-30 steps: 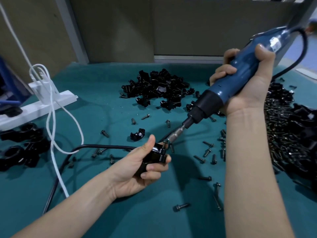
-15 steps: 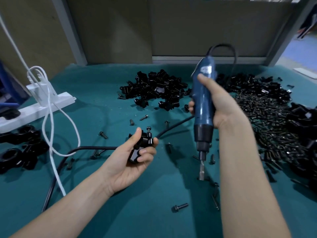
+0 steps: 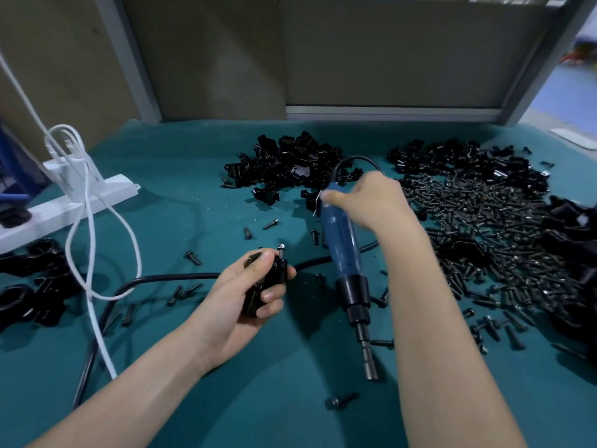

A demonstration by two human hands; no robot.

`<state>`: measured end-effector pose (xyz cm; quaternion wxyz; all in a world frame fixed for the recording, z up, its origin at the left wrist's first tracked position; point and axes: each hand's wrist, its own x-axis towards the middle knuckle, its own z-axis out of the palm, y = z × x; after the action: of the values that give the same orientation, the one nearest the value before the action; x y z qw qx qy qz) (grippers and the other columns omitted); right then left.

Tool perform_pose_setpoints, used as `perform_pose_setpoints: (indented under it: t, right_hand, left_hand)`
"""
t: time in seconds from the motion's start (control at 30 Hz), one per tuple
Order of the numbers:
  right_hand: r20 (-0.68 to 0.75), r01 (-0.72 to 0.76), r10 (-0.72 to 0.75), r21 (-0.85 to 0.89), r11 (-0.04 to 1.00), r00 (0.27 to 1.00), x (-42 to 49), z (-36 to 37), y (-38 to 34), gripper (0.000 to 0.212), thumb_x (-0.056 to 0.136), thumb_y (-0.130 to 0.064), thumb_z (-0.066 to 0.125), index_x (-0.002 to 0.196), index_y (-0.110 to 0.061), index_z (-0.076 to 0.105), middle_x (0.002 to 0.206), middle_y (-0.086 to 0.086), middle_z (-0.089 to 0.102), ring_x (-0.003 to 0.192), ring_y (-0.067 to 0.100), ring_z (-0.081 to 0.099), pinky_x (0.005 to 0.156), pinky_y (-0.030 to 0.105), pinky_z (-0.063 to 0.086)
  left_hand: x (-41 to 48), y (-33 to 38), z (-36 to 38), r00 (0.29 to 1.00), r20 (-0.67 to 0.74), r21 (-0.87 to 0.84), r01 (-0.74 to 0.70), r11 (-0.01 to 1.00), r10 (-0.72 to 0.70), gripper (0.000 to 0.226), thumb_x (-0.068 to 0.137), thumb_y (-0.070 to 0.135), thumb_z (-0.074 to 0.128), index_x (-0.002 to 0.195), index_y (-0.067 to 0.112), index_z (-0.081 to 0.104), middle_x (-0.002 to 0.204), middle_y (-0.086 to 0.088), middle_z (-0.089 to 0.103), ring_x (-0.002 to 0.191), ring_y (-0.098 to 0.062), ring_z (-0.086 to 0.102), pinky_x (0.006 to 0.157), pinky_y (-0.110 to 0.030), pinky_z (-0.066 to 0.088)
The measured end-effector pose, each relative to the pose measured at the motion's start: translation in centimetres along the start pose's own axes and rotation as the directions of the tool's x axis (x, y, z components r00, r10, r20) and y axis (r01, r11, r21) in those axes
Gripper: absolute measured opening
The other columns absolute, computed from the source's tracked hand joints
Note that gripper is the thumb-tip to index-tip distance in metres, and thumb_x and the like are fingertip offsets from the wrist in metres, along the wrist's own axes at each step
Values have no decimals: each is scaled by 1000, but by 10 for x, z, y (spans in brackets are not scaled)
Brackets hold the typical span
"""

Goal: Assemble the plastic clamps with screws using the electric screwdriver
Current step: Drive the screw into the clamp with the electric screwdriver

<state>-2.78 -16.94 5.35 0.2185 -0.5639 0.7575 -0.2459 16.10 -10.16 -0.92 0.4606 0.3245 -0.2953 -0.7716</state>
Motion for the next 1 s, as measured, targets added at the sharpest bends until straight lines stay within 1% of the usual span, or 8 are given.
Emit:
perform_pose_setpoints:
  t: [0.07,0.13,0.2,0.3,0.47,0.7,0.87,1.0]
  right_hand:
    - [253,96,-139,175,980,958,-13,-4,-19,51,81,-55,69,83,-5,59,73,6,67,51,16,66,47,22,52]
    - [512,145,-247,230,962,823,-28,1,-34,35,87,-36,70,91,-1,65,77,13,71,56,19,70,52,22,55]
    - [584,216,-302,215,953,753,-35,8,-40,16,90,-14,67,86,2,65,75,19,69,58,22,69,55,23,56]
    - [502,311,-370,201,929,781,-38,9,-43,9,91,-1,62,82,-2,64,72,17,68,58,20,66,59,24,58]
    - [260,418,-437,127,899,861,-34,-7,-39,36,91,5,46,76,-20,66,75,3,68,59,7,63,61,23,52]
    - [475,343,-394,193,919,787,-40,-11,-34,29,87,8,49,75,-9,69,63,2,68,58,7,67,63,16,54]
    - [420,262,-465,455,851,779,-41,-15,-32,22,89,18,49,86,-1,62,82,18,66,62,19,68,61,22,58]
    - [377,270,-514,537,799,771,-41,-15,-31,15,88,9,61,85,-5,60,80,16,72,61,17,64,57,22,54]
  left_hand:
    - [0,-1,-1,1000,11,22,-28,999,27,25,79,22,59,97,7,52,74,-10,62,46,-7,38,37,-14,32]
    - [1,-2,-2,998,37,58,-46,997,44,24,85,19,64,100,6,50,76,-8,61,48,-7,37,37,-14,32]
    - [1,-3,-3,996,68,79,-65,995,60,27,85,22,63,102,5,50,79,-5,58,50,-7,35,38,-14,31]
    - [2,-2,-3,996,68,67,-67,996,62,30,83,21,66,103,4,51,78,-7,58,49,-6,35,37,-13,31]
    - [-1,-10,0,998,64,17,-6,1000,5,52,60,30,79,99,6,54,72,-14,64,44,-7,38,36,-15,34]
    - [-1,-7,0,994,107,-81,8,997,0,62,42,31,97,88,7,62,73,-13,62,45,-6,38,36,-14,35]
    - [-2,3,-3,975,193,-265,159,951,-110,64,46,18,97,94,2,57,79,-11,63,45,-7,39,34,-14,35]
    - [-2,9,-5,958,243,-356,232,905,-150,52,46,10,95,87,-3,65,81,-7,58,44,-7,39,32,-14,31]
